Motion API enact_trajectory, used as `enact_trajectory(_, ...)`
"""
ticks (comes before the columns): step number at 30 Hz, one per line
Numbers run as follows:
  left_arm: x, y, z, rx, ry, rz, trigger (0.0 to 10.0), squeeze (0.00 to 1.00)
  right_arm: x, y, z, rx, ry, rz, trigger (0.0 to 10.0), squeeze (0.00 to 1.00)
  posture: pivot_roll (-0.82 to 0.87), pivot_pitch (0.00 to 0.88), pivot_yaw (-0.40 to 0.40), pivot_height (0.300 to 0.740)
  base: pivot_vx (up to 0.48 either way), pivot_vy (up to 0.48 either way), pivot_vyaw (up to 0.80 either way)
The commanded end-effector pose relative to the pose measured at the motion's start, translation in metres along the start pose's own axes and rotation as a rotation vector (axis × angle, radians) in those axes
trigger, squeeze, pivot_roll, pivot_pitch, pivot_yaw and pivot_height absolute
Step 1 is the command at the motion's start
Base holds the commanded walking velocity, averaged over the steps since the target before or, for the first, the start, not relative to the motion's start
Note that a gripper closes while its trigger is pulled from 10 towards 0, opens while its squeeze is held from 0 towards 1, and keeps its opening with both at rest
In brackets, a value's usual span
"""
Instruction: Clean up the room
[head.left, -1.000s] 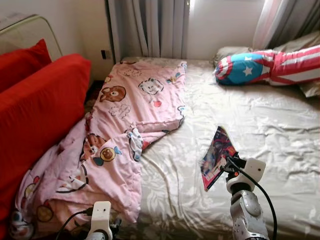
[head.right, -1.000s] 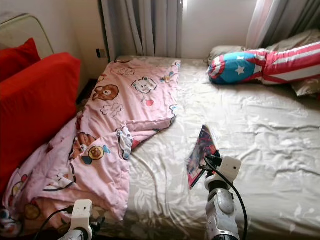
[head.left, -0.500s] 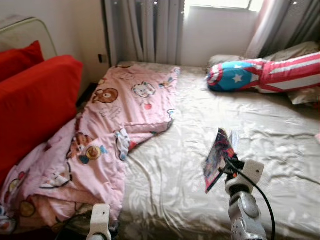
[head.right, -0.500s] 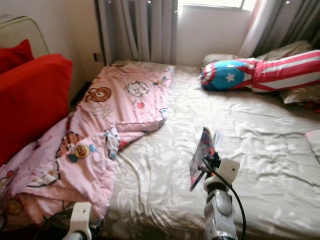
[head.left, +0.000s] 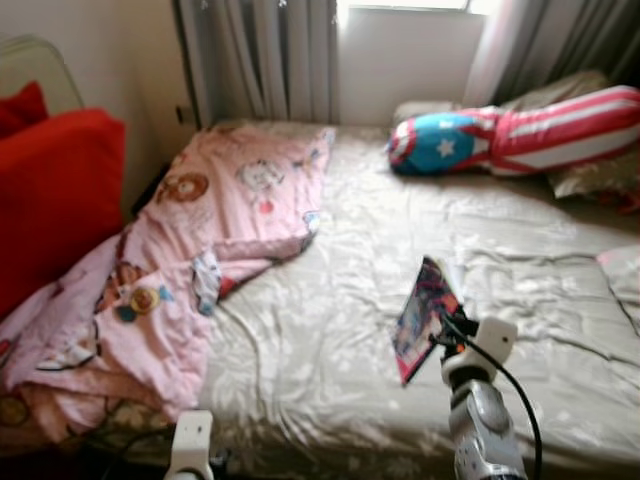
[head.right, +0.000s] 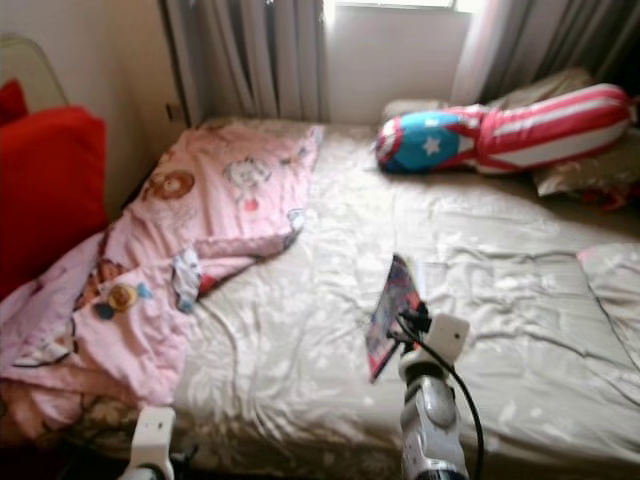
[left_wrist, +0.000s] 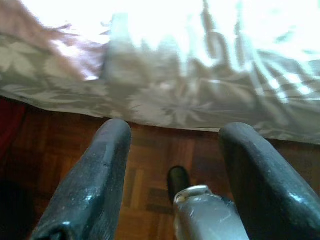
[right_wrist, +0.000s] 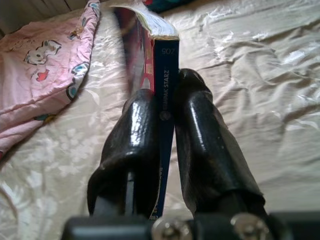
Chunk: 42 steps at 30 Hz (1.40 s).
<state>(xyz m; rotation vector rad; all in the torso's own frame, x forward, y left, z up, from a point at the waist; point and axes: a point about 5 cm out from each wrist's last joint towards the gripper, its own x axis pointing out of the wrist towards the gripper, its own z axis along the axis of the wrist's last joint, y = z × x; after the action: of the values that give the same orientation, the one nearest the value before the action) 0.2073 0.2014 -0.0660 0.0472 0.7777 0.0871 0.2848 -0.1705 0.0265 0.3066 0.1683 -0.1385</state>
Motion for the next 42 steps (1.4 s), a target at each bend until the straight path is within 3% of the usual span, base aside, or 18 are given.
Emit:
enact_trajectory(1,-0.0012,-0.0054,-0.0053,-0.013,0.012,-0.011,10.0,0.00,0.0034,-0.0017,0.0107,0.001,-0.051,-0.005,10.0,0.00,-0.05,0.000,-0.035,0.724,0.000,-0.311,0.00)
enact_trajectory(36,-0.0019,-0.0027,-0.0072,-0.007,0.018,-0.013,10.0,0.00,0.0010,-0.0017,0.0054,-0.002,-0.037,-0.010,10.0,0.00,-0.04,0.000,-0.027,0.724,0.000,-0.307,0.00)
enact_trajectory(42,-0.0020,-0.0025,-0.0075,-0.005,0.019,-0.012,10.0,0.00,0.0009,-0.0018,0.0051,-0.003,-0.035,-0.010,10.0,0.00,-0.04,0.000,-0.029,0.724,0.000,0.000,0.00)
